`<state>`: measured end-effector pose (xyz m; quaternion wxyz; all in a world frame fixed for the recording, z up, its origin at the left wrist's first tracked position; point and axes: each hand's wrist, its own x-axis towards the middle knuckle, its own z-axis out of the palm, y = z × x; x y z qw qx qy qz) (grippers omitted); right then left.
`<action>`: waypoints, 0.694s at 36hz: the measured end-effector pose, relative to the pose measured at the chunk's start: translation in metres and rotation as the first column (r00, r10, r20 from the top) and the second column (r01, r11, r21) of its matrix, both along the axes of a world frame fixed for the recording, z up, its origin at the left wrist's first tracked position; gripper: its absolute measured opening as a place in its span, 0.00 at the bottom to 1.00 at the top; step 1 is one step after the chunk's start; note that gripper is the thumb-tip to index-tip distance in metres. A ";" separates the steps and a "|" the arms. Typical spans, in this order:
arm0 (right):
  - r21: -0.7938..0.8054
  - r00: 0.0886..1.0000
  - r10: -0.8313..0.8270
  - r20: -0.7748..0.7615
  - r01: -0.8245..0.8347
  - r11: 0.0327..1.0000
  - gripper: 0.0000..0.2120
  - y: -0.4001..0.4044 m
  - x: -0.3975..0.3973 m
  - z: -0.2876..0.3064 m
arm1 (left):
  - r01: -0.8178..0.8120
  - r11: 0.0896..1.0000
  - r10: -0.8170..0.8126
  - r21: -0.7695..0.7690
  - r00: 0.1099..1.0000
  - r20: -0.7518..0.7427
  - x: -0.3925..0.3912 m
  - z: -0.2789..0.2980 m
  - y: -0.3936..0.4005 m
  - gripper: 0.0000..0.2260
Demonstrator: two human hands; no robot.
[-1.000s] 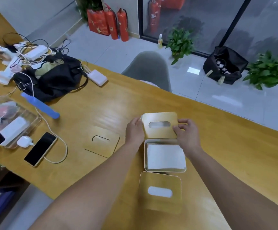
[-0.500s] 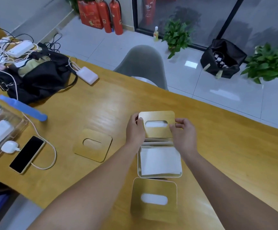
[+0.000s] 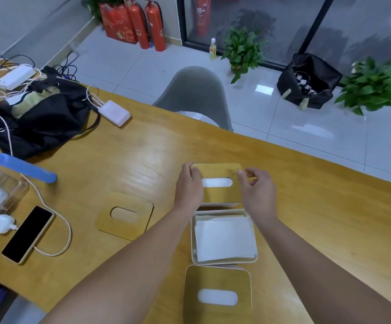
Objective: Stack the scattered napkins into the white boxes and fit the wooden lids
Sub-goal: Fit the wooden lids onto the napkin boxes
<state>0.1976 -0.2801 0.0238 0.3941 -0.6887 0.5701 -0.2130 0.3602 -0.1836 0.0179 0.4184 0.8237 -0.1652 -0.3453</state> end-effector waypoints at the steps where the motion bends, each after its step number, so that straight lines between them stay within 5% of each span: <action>1: 0.009 1.000 0.014 0.015 -0.014 1.000 0.20 -0.003 0.002 -0.002 | -0.013 1.000 0.013 -0.009 1.000 -0.002 0.000 0.002 -0.001 0.17; 14: 0.314 0.952 0.041 0.302 -0.140 0.939 0.17 -0.018 0.018 -0.018 | -0.001 1.000 0.001 -0.001 0.994 0.109 0.007 -0.008 -0.011 0.19; 25: 0.151 0.943 0.207 0.262 -0.252 0.956 0.16 -0.020 0.020 -0.035 | 0.012 0.999 -0.027 0.052 0.959 0.283 0.003 -0.014 -0.012 0.20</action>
